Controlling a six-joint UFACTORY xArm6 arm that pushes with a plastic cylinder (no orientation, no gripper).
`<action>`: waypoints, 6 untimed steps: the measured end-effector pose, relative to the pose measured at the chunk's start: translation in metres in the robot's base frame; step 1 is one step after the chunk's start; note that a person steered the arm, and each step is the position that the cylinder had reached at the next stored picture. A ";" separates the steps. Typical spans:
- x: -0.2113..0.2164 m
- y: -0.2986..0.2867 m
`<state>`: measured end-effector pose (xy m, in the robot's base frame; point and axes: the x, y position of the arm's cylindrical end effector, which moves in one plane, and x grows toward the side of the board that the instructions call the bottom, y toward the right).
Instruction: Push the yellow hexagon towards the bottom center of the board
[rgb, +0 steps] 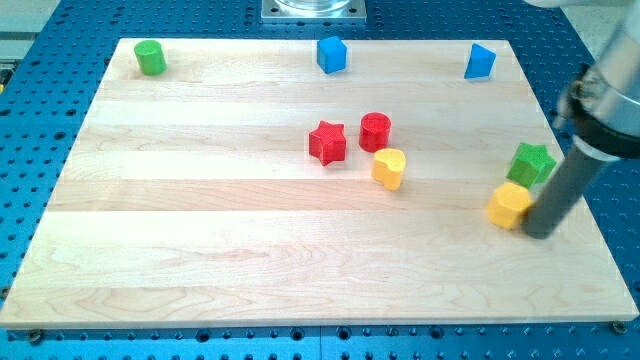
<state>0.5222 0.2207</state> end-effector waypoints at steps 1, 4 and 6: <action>-0.021 -0.035; -0.032 -0.036; -0.080 -0.061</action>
<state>0.4424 0.1600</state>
